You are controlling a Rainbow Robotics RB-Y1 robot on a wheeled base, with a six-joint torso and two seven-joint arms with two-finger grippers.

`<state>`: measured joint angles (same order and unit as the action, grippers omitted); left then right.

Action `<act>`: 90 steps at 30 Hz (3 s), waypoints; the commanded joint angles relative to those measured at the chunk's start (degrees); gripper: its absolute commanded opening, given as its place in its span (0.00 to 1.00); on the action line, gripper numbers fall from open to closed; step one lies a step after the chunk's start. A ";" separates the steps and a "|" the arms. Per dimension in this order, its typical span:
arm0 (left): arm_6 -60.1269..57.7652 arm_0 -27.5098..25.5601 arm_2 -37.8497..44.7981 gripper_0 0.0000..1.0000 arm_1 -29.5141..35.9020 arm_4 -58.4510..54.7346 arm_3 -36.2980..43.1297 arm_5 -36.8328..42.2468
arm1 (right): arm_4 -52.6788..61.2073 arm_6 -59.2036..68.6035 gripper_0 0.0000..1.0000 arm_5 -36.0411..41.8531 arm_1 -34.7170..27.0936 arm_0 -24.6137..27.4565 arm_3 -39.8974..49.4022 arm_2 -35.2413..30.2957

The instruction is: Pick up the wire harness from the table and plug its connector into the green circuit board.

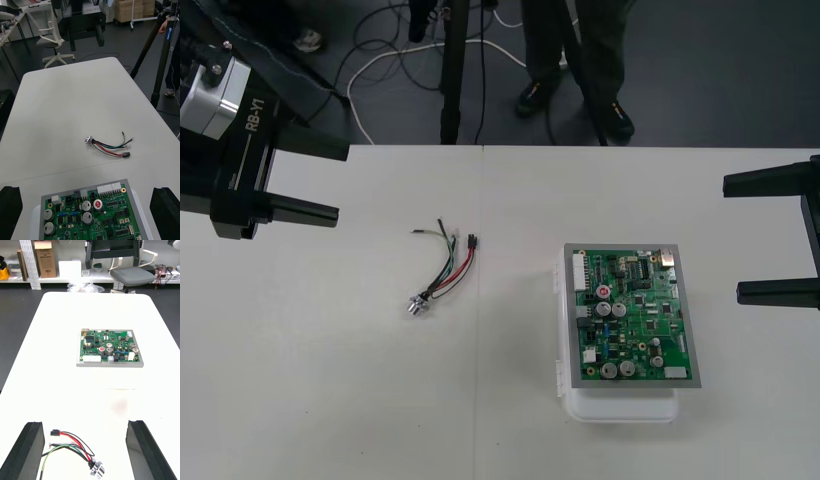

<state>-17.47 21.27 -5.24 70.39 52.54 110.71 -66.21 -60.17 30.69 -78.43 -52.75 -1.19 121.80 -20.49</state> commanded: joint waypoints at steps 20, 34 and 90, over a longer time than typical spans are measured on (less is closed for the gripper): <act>-3.10 -0.96 1.81 0.64 2.38 0.28 1.17 -1.03 | 0.76 3.24 1.00 0.29 -2.01 -1.35 0.19 -1.66; -3.10 -0.96 1.81 0.64 2.38 0.28 1.17 -1.03 | 0.76 3.24 1.00 0.29 -2.01 -1.35 0.19 -1.66; -3.10 -0.96 1.81 0.64 2.38 0.28 1.17 -1.03 | 0.76 3.24 1.00 0.29 -2.01 -1.35 0.19 -1.66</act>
<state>-17.47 21.27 -5.24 70.39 52.54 110.71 -66.21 -60.17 30.69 -78.43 -52.75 -1.19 121.80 -20.49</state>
